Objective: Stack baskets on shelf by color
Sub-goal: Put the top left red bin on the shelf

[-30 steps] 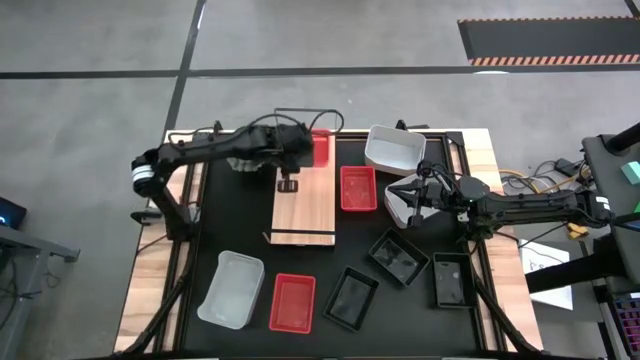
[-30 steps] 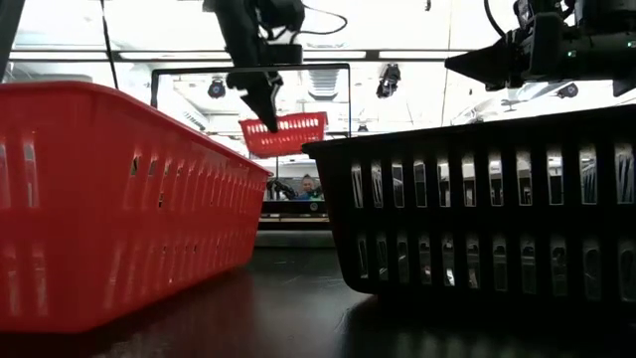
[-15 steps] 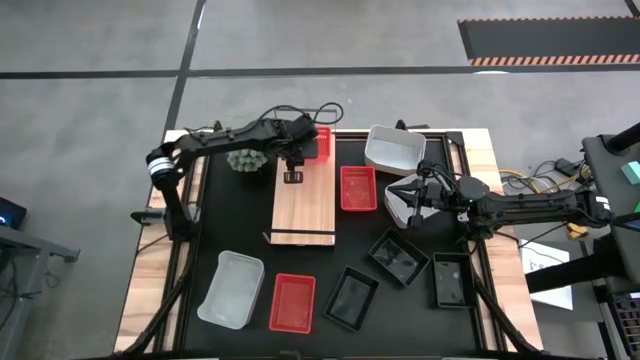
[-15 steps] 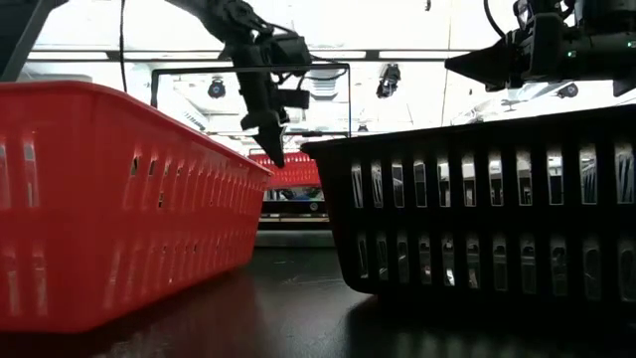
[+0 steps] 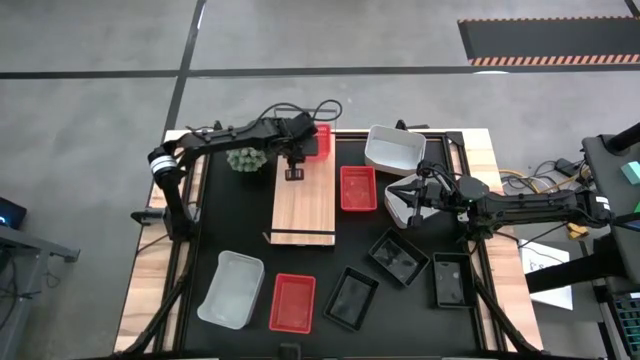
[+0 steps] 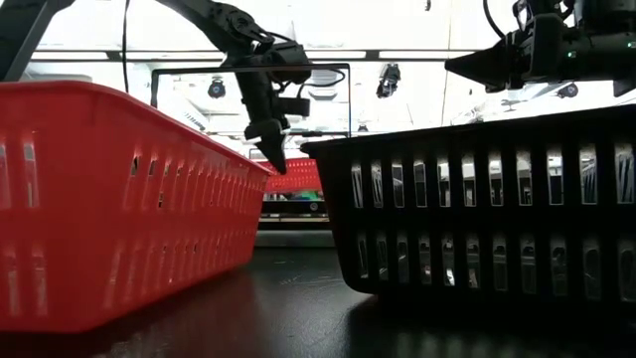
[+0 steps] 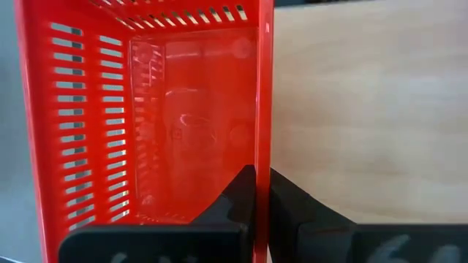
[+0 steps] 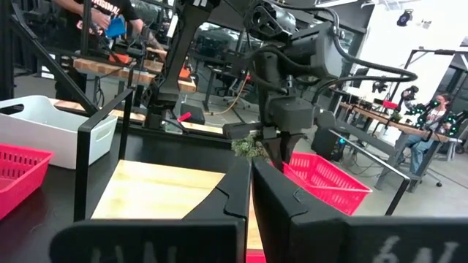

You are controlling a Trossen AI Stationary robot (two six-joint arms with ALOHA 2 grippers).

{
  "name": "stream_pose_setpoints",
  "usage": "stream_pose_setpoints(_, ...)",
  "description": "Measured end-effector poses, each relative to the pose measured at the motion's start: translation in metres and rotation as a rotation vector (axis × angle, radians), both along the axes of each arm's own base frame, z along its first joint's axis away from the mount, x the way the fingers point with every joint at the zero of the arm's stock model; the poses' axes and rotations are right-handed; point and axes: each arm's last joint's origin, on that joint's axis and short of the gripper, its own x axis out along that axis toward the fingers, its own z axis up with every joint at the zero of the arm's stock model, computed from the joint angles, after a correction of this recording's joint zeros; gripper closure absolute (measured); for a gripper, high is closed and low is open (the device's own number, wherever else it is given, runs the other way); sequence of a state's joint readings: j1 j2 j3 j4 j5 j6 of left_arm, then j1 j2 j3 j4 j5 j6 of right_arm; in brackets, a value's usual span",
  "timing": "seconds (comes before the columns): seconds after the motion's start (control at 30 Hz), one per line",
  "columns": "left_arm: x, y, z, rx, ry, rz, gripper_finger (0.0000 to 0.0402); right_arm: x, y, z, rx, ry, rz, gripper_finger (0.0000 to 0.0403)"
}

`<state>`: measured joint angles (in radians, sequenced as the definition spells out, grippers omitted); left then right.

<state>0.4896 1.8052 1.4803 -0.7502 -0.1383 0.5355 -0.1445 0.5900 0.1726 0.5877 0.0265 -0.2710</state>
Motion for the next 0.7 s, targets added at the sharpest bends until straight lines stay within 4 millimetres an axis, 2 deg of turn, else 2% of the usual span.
stream_pose_setpoints(0.7,-0.0018,0.0036,-0.008,-0.01,0.018,0.009,0.0402,0.0,0.0,0.0001,0.001,-0.001,0.0,0.0394)
